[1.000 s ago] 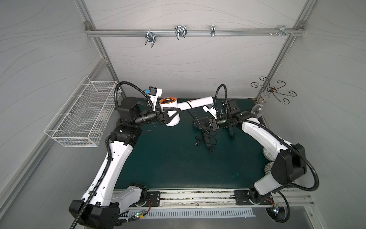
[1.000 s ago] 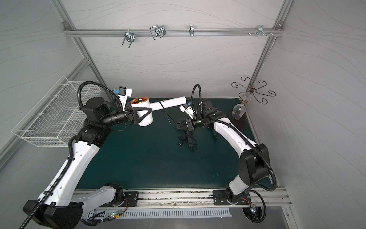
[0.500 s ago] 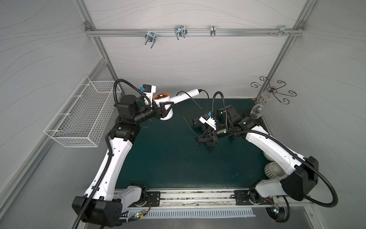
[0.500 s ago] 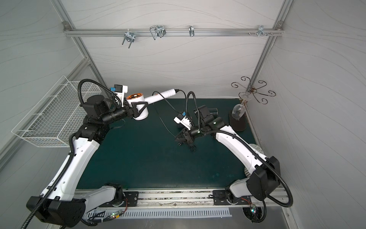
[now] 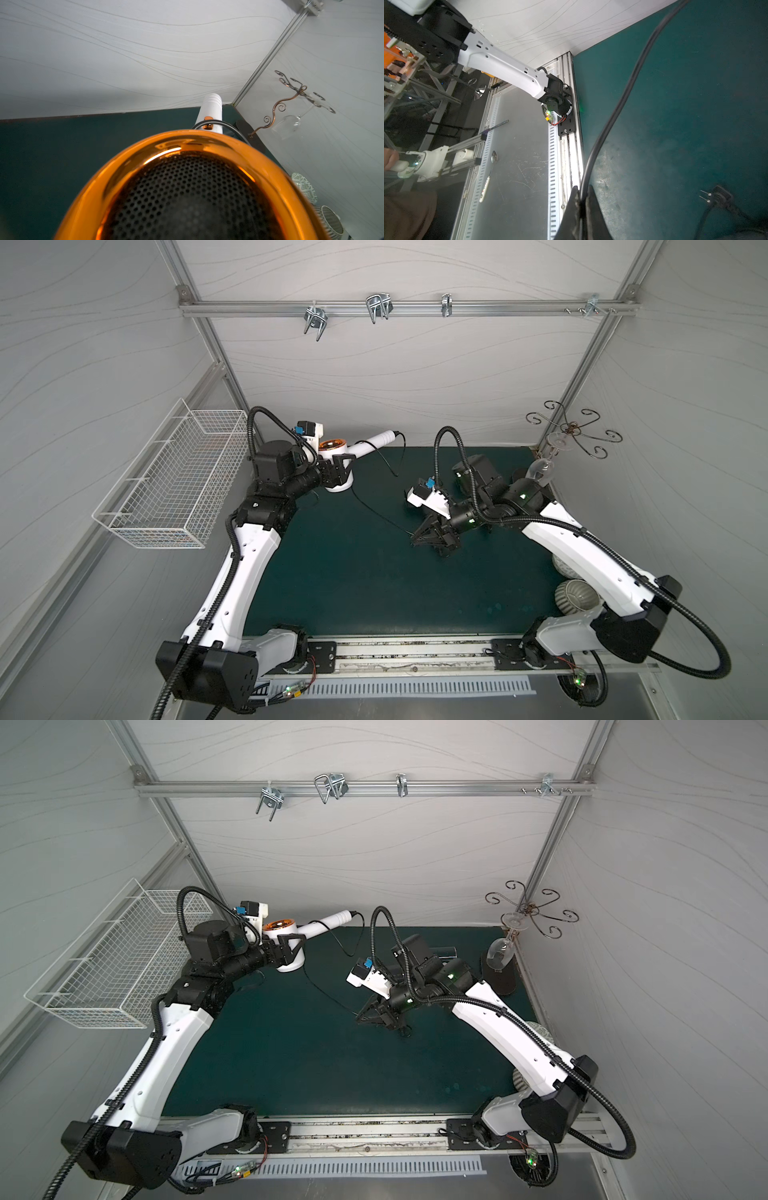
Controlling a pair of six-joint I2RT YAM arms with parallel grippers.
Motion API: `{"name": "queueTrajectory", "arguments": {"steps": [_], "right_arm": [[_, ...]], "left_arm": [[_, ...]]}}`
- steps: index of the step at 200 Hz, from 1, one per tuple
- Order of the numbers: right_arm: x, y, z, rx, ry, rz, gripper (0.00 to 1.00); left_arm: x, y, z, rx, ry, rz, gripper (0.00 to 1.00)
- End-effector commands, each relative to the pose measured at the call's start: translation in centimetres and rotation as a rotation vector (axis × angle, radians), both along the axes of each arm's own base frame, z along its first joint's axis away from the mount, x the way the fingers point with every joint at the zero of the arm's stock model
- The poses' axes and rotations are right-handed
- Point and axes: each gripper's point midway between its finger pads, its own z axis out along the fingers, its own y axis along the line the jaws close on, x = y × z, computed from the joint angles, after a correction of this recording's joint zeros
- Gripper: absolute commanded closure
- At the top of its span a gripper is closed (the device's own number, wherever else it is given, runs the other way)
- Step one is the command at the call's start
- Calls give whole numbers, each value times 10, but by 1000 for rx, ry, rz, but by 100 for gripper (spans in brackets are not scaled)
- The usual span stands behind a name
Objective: Wrap the cord around the hair dryer
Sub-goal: Wrap the power cord around the hair dryer.
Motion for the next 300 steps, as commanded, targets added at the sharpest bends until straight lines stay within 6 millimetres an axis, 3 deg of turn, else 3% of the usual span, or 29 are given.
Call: {"name": "queueTrajectory", "arguments": {"steps": [1,46,88,166,237,300], "right_arm": [[-15,-14,16,-24,-47,35,100],[-9,-24,55,3,-187,-4,100],[12,-32,83,-3,-335,-77,100],[87,-46,162,94,-628,-338,100],[160,-48,190,107,-749,-522,100],[224,-64,210,148,-825,-652,100]], "left_arm": [[9,12,0,81,-58,52,100],[9,21,-35,155,-1,80,100],[4,22,-56,186,38,74,100],[-7,22,-81,216,92,52,100],[-35,8,-109,225,179,-21,100],[-75,-38,-102,211,198,-224,100]]}}
